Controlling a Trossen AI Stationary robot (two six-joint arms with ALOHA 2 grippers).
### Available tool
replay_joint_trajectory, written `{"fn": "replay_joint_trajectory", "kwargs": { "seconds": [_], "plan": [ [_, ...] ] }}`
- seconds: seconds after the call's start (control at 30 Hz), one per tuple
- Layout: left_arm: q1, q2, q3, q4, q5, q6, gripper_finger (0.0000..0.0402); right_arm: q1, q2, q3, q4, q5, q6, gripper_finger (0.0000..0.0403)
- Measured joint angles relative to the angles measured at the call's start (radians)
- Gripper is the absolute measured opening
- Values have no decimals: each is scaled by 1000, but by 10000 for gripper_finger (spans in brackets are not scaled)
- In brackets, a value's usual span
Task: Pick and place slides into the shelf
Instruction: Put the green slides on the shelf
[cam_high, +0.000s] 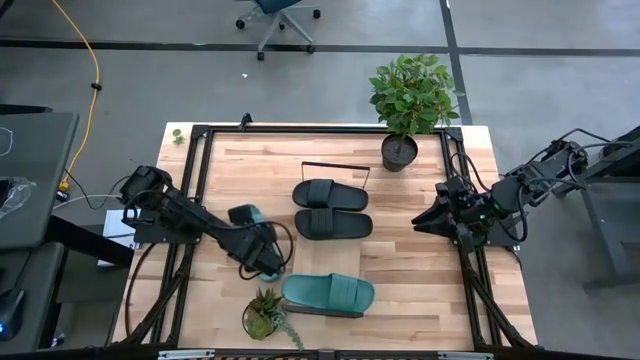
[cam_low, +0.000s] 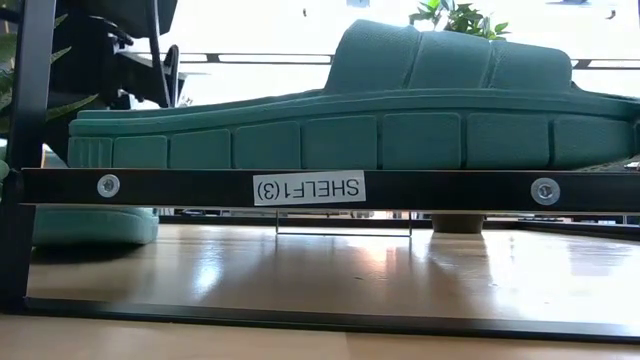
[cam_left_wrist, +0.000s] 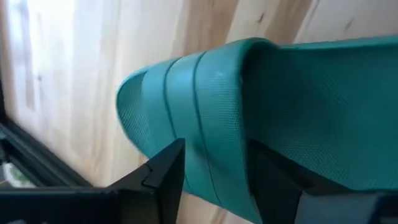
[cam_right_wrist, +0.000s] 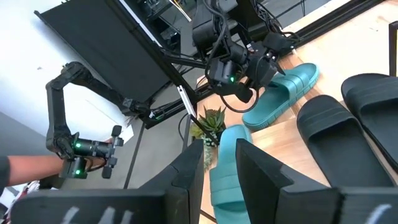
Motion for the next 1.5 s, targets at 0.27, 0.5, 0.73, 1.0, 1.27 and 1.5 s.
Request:
{"fn": "replay_joint_trajectory", "kwargs": {
  "seconds": [0.27, 0.5, 0.73, 1.0, 1.27, 1.5],
  "plan": [
    [0, 0, 0, -18, -68, -8, 114, 0, 0, 0, -1, 1, 6, 84],
    [0, 0, 0, -63, -89, -8, 70, 0, 0, 0, -3, 4, 15, 84],
    [0, 0, 0, -87, -90, -8, 6, 0, 0, 0, -3, 4, 15, 84],
    [-1, -1, 9, -109, -78, 15, 4, 0, 0, 0, -6, 5, 15, 84],
    [-1, -3, 140, -272, -140, 138, 3, 0, 0, 0, -49, 40, 25, 84],
    [-1, -3, 323, -320, -274, 377, 1, 0, 0, 0, -57, 60, 26, 84]
  ]
}}
